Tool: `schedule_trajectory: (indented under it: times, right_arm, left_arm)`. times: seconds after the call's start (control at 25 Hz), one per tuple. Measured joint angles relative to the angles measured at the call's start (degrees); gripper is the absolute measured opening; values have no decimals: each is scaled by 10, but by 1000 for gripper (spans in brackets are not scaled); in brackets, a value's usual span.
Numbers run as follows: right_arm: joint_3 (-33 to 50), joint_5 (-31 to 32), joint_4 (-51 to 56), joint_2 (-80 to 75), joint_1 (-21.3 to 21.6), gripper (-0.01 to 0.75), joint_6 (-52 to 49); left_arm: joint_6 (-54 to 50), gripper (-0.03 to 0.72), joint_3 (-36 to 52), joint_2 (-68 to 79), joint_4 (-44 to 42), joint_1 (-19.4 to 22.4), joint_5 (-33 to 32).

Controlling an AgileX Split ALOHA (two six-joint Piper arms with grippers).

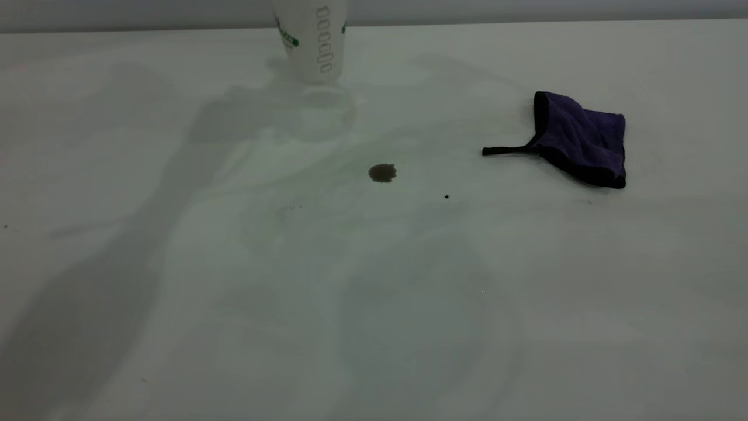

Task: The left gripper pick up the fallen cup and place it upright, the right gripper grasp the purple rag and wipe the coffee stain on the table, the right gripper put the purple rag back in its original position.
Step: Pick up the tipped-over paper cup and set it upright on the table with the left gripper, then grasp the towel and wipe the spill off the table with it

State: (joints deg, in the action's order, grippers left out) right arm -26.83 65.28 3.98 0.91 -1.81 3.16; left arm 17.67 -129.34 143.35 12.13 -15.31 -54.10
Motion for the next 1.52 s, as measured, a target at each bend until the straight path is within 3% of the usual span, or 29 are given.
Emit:
schedule_trajectory:
  times: [0.32,0.52,0.72,0.96,1.04,1.36,1.52]
  right_arm:
    - [0,0,0,0,0,238,0]
    - [0,0,0,0,0,238,0]
    - [0,0,0,0,0,238,0]
    - [0,0,0,0,0,238,0]
    - [0,0,0,0,0,238,0]
    - [0,0,0,0,0,238,0]
    - [0,0,0,0,0,238,0]
  left_arm:
    - [49,29,0,72,84,26,63]
    - [57,99,0,87,110,26,88]
    - [57,287,0,88,113,26,90]
    - [83,633,-2,71,112,26,68]
    - [93,694,-5,44,109,26,42]
    - [63,670,-41,-151,42,26,-126]
    - [15,647,-39,-248,-24,26,-128]
